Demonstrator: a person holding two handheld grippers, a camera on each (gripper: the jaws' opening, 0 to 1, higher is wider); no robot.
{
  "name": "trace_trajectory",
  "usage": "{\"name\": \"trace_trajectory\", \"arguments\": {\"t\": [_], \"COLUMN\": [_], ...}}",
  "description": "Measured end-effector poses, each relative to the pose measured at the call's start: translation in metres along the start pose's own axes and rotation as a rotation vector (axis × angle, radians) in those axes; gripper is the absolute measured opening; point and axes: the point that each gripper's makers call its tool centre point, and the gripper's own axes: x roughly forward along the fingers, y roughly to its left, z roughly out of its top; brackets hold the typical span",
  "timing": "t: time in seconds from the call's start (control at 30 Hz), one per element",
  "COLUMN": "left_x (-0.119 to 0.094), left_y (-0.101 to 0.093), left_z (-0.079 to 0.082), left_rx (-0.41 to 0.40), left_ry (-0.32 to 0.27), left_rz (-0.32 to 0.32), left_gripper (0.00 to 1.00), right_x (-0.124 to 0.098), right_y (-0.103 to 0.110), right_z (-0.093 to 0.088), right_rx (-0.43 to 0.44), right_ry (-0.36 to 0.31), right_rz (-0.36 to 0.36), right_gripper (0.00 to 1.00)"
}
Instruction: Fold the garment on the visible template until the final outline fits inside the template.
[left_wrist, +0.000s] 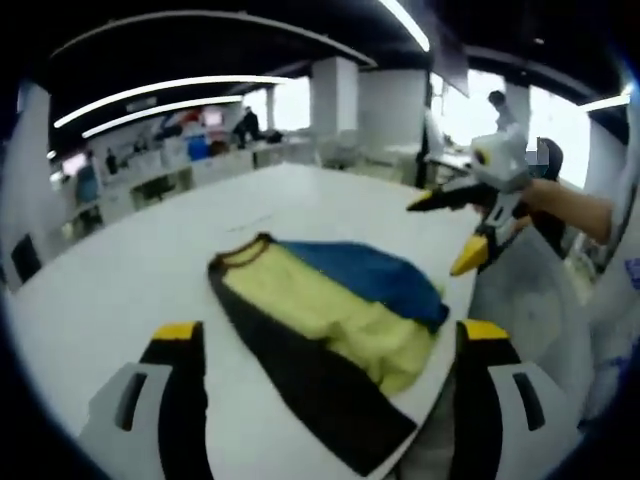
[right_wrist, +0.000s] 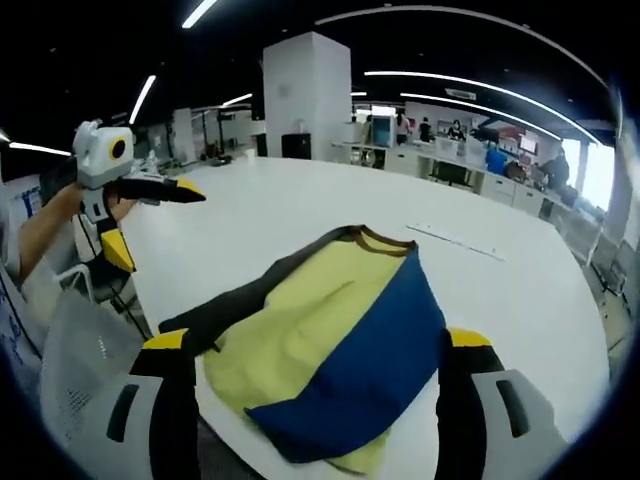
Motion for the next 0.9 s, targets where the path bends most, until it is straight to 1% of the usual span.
{"name": "trace_trajectory", "arguments": {"t": [0.03,0.07,0.1,0.2,0.33,0.37,0.43,0.47,0.53,0.67,0.77,0.8,0.9], "left_x": [-0.001,-0.005,-0.007,-0.013,-0.021,-0.024,-0.027,-0.031,-0.036,-0.044,-0.05,-0.052,-0.055], "left_y": [0.001,0.002,-0.003,-0.013,-0.012,-0.01,-0.007,-0.004,-0.005,-0.006,-0.002,0.0,0.004], "left_z": [-0.001,-0.001,-0.003,-0.005,-0.011,-0.013,-0.013,-0.013,-0.013,-0.014,-0.015,-0.016,-0.021], "left_rx": [0.005,0.05,0.066,0.053,0.045,0.031,0.019,0.01,0.003,-0.01,-0.041,-0.046,-0.041], "left_ry": [0.004,0.012,0.017,0.008,-0.001,-0.008,-0.016,-0.031,-0.041,-0.057,-0.078,-0.079,-0.061], "left_rz": [0.01,0.035,0.027,0.0,0.006,0.013,0.03,0.048,0.044,0.049,0.066,0.072,0.082], "left_gripper": [1.0,1.0,1.0,1.0,1.0,1.0,1.0,1.0,1.0,1.0,0.99,0.99,0.99], "right_x": [0.0,-0.001,-0.002,-0.003,-0.002,-0.002,-0.001,-0.001,0.0,0.002,0.006,0.007,0.01], "right_y": [0.001,0.006,0.01,0.017,0.03,0.035,0.041,0.043,0.046,0.052,0.059,0.064,0.07], "right_z": [-0.001,-0.004,-0.007,-0.016,-0.032,-0.036,-0.038,-0.038,-0.039,-0.04,-0.045,-0.05,-0.058], "right_rx": [0.001,0.005,0.009,0.023,-0.001,0.001,0.005,0.008,0.022,0.062,0.072,0.073,0.062], "right_ry": [0.002,0.008,0.009,0.029,0.082,0.092,0.087,0.084,0.084,0.086,0.107,0.132,0.17], "right_rz": [0.001,0.003,0.003,-0.007,-0.003,0.007,0.007,0.006,0.001,0.0,0.013,0.029,0.051], "right_gripper": [1.0,1.0,1.0,1.0,1.0,0.97,0.9,0.86,0.8,0.62,0.55,0.53,0.48]}}
